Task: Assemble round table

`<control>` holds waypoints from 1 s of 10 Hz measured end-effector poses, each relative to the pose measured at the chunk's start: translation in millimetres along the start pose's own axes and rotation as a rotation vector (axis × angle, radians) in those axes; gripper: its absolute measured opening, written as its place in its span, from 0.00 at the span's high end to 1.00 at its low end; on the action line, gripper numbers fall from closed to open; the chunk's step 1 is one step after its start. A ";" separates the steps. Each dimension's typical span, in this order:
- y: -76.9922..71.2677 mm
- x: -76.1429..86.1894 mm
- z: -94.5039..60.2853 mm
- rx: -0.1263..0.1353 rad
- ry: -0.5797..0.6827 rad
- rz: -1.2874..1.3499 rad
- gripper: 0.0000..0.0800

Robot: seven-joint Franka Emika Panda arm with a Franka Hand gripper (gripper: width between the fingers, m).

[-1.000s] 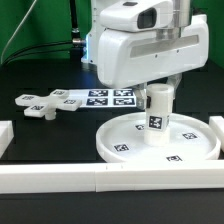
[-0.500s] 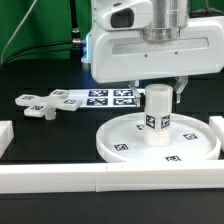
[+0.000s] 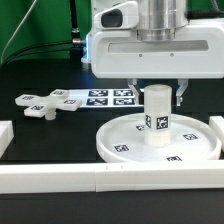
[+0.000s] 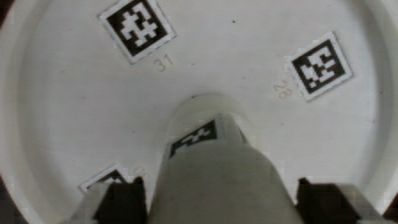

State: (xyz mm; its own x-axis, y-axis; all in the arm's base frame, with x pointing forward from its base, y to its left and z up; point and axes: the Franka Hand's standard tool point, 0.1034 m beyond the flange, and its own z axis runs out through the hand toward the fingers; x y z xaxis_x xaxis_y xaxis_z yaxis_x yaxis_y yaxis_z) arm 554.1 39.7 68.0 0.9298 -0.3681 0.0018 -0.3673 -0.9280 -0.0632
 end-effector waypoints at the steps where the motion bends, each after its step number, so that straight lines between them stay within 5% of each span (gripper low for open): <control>1: -0.2 -0.1 0.1 0.002 -0.001 0.036 0.49; 8: -2.1 -0.4 -0.4 0.104 -0.072 0.813 0.49; 10: -6.8 -2.2 -0.2 0.102 -0.078 0.918 0.49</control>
Offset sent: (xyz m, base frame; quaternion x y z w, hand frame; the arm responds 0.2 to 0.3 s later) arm -0.0121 -0.0071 -0.0060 0.0142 -0.0199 0.2607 0.9651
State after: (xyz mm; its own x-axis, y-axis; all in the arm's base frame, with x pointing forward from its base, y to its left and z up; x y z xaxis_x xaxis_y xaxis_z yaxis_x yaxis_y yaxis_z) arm 554.5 46.8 68.6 0.2755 -0.9480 -0.1593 -0.9601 -0.2631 -0.0945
